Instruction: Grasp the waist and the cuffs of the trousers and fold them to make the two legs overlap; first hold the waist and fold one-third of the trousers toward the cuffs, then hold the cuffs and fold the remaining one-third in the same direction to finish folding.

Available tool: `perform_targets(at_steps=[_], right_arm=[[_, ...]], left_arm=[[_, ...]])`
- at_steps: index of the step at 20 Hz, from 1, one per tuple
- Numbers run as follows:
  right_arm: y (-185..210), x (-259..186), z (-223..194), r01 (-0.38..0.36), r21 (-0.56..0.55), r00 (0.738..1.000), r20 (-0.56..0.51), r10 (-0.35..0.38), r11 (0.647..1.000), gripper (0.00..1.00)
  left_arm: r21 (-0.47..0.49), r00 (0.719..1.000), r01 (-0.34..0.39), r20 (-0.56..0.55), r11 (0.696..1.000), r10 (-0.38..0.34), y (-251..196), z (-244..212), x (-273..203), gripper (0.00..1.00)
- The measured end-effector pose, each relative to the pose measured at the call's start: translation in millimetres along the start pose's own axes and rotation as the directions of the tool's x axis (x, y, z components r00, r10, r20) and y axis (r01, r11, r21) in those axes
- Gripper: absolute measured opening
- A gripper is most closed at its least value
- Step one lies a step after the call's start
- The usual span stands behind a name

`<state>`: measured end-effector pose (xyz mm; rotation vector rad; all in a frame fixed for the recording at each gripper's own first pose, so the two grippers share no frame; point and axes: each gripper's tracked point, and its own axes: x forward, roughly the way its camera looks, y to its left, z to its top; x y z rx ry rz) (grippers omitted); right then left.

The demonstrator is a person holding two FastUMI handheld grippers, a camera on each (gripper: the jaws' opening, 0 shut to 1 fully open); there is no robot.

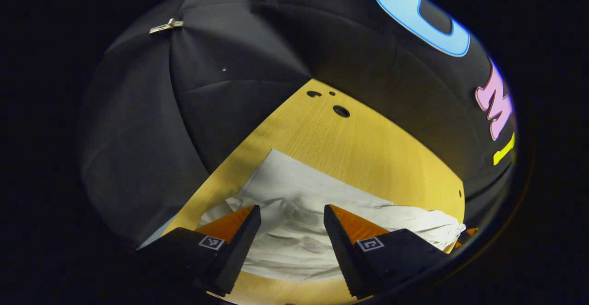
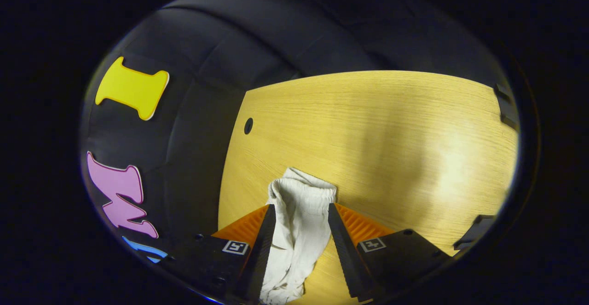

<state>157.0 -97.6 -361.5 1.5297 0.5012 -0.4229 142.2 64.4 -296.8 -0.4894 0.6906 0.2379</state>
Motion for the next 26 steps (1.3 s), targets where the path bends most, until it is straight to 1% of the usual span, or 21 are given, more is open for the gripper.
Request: perform_targets(at_steps=[3,6,8,10,12,13,14,15,16,17,19,20,21,24,26], right_arm=[[-8,8,-7,0.01,0.012,1.0,-0.001,-0.01,1.0,0.71],[-10,18,-8,0.002,0.044,1.0,0.006,-0.002,0.999,0.72],[-9,27,-6,0.002,0.06,1.0,0.024,-0.003,0.998,0.71],[-15,37,-8,0.031,0.059,0.999,0.02,-0.032,0.998,0.71],[-12,43,-8,0.023,0.076,0.999,0.028,-0.025,0.997,0.7],[-14,42,-9,0.019,0.084,0.999,0.031,-0.022,0.996,0.76],[-26,45,-16,0.066,0.083,0.998,0.007,-0.067,0.994,0.66],[-28,24,-10,0.074,0.118,0.997,0.009,-0.075,0.99,0.33],[-27,37,-15,0.076,0.157,0.997,0.009,-0.078,0.985,0.1],[-28,33,-13,0.077,0.167,0.997,0.011,-0.08,0.983,0.16],[-30,35,-12,0.081,0.145,0.996,0.013,-0.083,0.986,0.16],[-29,35,-14,0.079,0.145,0.997,0.008,-0.081,0.986,0.15],[-29,35,-14,0.078,0.15,0.997,0.003,-0.079,0.986,0.16],[-29,34,-14,0.08,0.152,0.997,-0.005,-0.08,0.985,0.16],[-30,35,-14,0.079,0.151,0.997,-0.006,-0.079,0.985,0.16]], left_arm=[[-0.058,1.0,0.001,0.014,0.998,0.0,10,-9,-23,0.89],[-0.115,1.0,-0.017,0.01,0.993,0.019,23,-25,-41,0.89],[-0.137,0.999,-0.033,-0.001,0.99,0.033,31,-38,-52,0.89],[-0.154,0.999,-0.045,-0.016,0.987,0.043,36,-52,-59,0.89],[-0.171,0.998,-0.048,-0.035,0.984,0.043,36,-66,-62,0.89],[-0.177,0.998,-0.049,-0.047,0.983,0.041,35,-74,-64,0.89],[-0.18,0.998,-0.049,-0.058,0.983,0.039,32,-81,-64,0.88],[-0.182,0.997,-0.053,-0.068,0.982,0.042,32,-88,-63,0.89],[-0.192,0.996,-0.058,-0.079,0.98,0.044,32,-94,-63,0.88],[-0.216,0.996,-0.054,-0.083,0.975,0.037,30,-98,-62,0.89],[-0.299,0.996,-0.035,-0.093,0.954,0.007,21,-106,-59,0.88],[-0.338,0.995,-0.034,-0.098,0.94,0.0,19,-110,-56,0.83],[-0.376,0.995,-0.035,-0.102,0.926,-0.004,20,-113,-55,0.89],[-0.481,0.994,-0.056,-0.113,0.875,0.001,28,-120,-55,0.89],[-0.539,0.996,-0.04,-0.089,0.842,-0.01,30,-114,-52,0.86]])
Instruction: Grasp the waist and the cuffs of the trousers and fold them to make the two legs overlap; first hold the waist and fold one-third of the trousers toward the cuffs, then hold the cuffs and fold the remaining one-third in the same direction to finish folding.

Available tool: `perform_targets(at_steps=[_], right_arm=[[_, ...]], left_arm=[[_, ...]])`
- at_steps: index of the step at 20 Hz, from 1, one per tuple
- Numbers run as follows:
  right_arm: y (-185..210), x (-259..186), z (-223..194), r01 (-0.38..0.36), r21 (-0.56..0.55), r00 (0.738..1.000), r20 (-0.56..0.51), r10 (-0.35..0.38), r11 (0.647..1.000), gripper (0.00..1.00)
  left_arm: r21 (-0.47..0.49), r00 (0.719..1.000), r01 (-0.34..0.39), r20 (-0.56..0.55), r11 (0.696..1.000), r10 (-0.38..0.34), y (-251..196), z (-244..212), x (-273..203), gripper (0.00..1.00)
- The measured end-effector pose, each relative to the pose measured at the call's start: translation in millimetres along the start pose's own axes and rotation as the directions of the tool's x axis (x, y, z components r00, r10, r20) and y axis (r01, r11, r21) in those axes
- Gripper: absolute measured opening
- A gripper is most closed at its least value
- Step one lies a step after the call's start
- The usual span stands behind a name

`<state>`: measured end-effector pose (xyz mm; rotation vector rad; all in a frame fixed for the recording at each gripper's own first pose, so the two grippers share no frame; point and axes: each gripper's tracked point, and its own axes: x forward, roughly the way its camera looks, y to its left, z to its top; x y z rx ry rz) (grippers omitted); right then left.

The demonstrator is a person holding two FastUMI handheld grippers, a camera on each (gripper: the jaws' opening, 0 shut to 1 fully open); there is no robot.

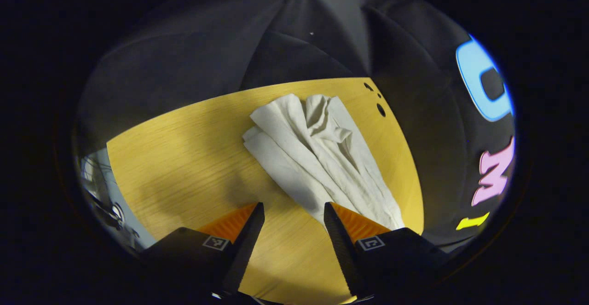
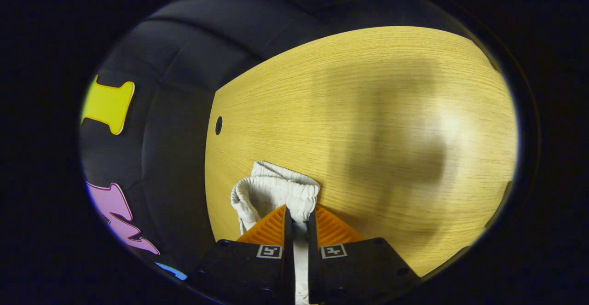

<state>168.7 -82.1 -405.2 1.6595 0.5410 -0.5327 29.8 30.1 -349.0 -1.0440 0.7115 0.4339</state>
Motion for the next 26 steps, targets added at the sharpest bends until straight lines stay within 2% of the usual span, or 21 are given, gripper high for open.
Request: perform_targets(at_steps=[4,7,13,14,15,16,19,20,21,23,26], right_arm=[[-1,0,-1,-0.001,0.002,1.0,-0.008,0.001,1.0,0.16],[-1,-1,-1,0.0,0.004,1.0,-0.011,0.0,1.0,0.16],[-2,-2,0,0.006,-0.002,1.0,-0.017,-0.006,1.0,0.16],[-2,-2,1,0.006,-0.002,1.0,-0.017,-0.006,1.0,0.16],[-2,-3,1,0.006,-0.003,1.0,-0.019,-0.007,1.0,0.16],[-2,-1,1,0.007,-0.003,1.0,-0.019,-0.007,1.0,0.16],[-2,-2,1,0.008,-0.005,1.0,-0.019,-0.008,1.0,0.15],[-2,-2,1,0.008,-0.006,1.0,-0.018,-0.008,1.0,0.16],[-2,-2,1,0.007,-0.006,1.0,-0.018,-0.007,1.0,0.16],[-2,-2,1,0.007,-0.008,1.0,-0.018,-0.007,1.0,0.16],[-1,-4,2,-0.003,-0.024,1.0,-0.017,0.002,1.0,0.16]], left_arm=[[-0.109,0.998,0.065,0.022,0.992,-0.063,-15,15,11,0.86],[-0.14,0.996,0.082,0.031,0.987,-0.078,-30,24,25,0.86],[-0.128,1.0,0.022,0.019,0.992,-0.019,-50,37,48,0.81],[-0.119,1.0,-0.002,0.018,0.993,0.004,-47,38,45,0.82],[-0.102,0.998,-0.063,0.002,0.993,0.063,-35,36,44,0.7],[-0.092,0.996,-0.092,-0.007,0.991,0.091,-29,35,43,0.57],[-0.098,0.996,-0.086,-0.01,0.991,0.086,-24,36,33,0.18],[-0.111,0.998,-0.067,0.012,0.992,0.069,-26,39,33,0.19],[-0.132,0.998,-0.053,0.01,0.99,0.055,-27,36,33,0.11],[-0.182,0.999,-0.029,0.019,0.983,0.033,-24,37,35,0.07],[-0.203,1.0,-0.002,0.029,0.979,0.008,-24,35,36,0.06]])
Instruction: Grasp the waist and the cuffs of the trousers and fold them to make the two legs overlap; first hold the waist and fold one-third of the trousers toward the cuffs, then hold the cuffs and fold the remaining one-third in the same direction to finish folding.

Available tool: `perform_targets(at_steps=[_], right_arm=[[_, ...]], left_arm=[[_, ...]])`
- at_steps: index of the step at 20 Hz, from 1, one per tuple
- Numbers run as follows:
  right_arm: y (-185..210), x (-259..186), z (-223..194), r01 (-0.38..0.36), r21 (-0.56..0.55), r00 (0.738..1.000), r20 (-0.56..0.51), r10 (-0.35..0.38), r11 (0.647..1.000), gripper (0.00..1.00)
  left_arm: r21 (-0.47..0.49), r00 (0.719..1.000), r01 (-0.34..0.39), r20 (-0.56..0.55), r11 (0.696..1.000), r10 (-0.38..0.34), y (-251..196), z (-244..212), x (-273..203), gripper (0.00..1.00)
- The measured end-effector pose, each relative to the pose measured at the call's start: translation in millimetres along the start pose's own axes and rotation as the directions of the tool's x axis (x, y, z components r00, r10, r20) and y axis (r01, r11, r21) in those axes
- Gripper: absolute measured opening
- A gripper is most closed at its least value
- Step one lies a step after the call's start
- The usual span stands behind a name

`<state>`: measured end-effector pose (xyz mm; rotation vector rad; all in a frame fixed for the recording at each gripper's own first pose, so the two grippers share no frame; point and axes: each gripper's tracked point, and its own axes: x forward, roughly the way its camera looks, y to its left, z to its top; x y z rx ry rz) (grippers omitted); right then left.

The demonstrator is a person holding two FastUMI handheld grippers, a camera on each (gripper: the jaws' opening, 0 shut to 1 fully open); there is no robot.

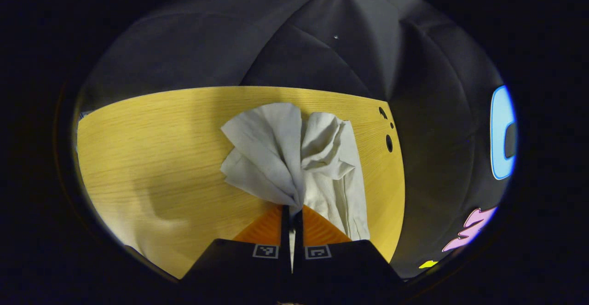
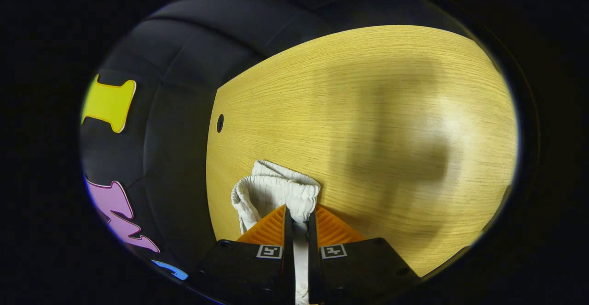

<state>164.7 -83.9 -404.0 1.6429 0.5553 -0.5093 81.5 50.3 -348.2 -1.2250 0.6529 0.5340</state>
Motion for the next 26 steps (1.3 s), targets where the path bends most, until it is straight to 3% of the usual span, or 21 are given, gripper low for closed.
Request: perform_targets(at_steps=[8,12,15,21,26], right_arm=[[29,-31,4,-0.127,-0.127,0.99,0.038,0.133,0.984,0.15],[35,-68,8,-0.225,-0.196,0.964,0.098,0.247,0.955,0.15],[30,-100,15,-0.251,-0.275,0.939,0.163,0.302,0.928,0.15],[54,-130,-21,-0.331,-0.437,0.894,0.137,0.426,0.836,0.15],[83,-112,-82,-0.377,-0.58,0.885,0.004,0.465,0.722,0.15]], left_arm=[[0.052,1.0,0.001,-0.014,0.999,0.0,-5,-6,6,0.07],[0.104,1.0,0.016,-0.027,0.994,-0.013,-4,-6,5,0.07],[0.115,0.999,0.031,-0.046,0.993,-0.026,-4,-5,4,0.07],[0.18,0.997,0.046,-0.068,0.983,-0.035,-3,-8,2,0.06],[0.182,0.994,0.079,-0.085,0.98,-0.065,-2,-8,1,0.06]])
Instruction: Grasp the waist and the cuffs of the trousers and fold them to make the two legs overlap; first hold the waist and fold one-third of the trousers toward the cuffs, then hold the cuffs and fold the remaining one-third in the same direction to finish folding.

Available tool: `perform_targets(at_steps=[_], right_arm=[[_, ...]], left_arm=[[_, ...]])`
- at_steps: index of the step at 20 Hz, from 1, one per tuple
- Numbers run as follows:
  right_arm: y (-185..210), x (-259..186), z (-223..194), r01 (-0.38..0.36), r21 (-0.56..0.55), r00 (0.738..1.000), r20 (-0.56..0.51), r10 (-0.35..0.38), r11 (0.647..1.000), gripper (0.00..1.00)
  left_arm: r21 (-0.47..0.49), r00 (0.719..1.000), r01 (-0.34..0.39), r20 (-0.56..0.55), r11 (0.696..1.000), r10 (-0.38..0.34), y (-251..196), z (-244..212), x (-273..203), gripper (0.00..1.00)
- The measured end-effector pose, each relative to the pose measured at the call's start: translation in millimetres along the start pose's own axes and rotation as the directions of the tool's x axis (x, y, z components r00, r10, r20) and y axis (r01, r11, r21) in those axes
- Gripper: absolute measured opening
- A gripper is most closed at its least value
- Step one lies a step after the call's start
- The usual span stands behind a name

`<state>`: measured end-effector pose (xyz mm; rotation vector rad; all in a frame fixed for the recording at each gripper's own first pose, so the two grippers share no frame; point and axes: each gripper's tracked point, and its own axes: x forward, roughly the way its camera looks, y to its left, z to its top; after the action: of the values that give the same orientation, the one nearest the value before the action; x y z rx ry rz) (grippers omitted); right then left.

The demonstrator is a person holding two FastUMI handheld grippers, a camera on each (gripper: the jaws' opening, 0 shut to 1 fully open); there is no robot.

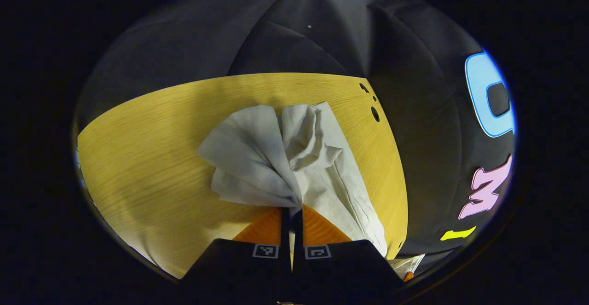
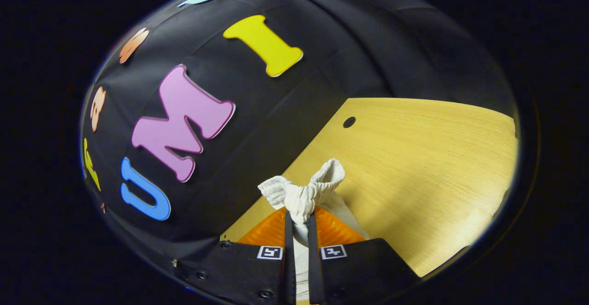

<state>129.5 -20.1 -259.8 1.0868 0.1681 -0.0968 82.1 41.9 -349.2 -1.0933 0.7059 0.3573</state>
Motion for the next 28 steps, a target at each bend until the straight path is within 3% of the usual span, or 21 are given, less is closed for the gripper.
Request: perform_targets(at_steps=[4,10,15,17,19,20,22,23,24,25,28], right_arm=[[22,50,-36,-0.084,-0.128,0.993,-0.097,0.071,0.988,0.15],[33,80,-21,-0.174,-0.273,0.955,-0.279,0.095,0.946,0.15],[62,101,6,-0.185,-0.38,0.895,-0.447,-0.005,0.906,0.15],[70,103,13,-0.186,-0.35,0.847,-0.531,-0.03,0.918,0.17],[67,107,23,-0.196,-0.333,0.815,-0.578,-0.036,0.922,0.3],[75,109,34,-0.219,-0.318,0.804,-0.594,-0.014,0.922,0.21],[90,114,60,-0.258,-0.285,0.801,-0.598,0.039,0.923,0.63],[99,114,78,-0.277,-0.265,0.801,-0.595,0.07,0.924,0.64],[105,114,88,-0.297,-0.239,0.8,-0.591,0.104,0.925,0.51],[114,109,92,-0.322,-0.199,0.791,-0.594,0.147,0.926,0.7],[135,94,73,-0.365,-0.11,0.755,-0.616,0.225,0.924,0.71]], left_arm=[[0.019,1.0,0.012,-0.012,1.0,-0.012,0,0,-1,0.07],[0.024,0.999,0.032,-0.037,0.999,-0.031,0,1,-1,0.06],[0.019,0.998,0.042,-0.042,0.999,-0.042,-1,3,-1,0.07],[0.017,0.998,0.045,-0.043,0.999,-0.044,-1,2,0,0.06],[0.014,0.998,0.046,-0.043,0.999,-0.045,-1,3,0,0.07],[0.013,0.998,0.047,-0.044,0.999,-0.046,-1,2,0,0.06],[0.008,0.998,0.052,-0.045,0.999,-0.052,-1,3,0,0.06],[0.003,0.997,0.057,-0.046,0.998,-0.056,-2,3,-1,0.06],[-0.003,0.997,0.06,-0.045,0.998,-0.06,-2,3,0,0.07],[-0.008,0.997,0.063,-0.043,0.998,-0.063,-2,4,-1,0.07],[-0.009,0.997,0.063,-0.041,0.998,-0.064,-2,4,-2,0.07]])
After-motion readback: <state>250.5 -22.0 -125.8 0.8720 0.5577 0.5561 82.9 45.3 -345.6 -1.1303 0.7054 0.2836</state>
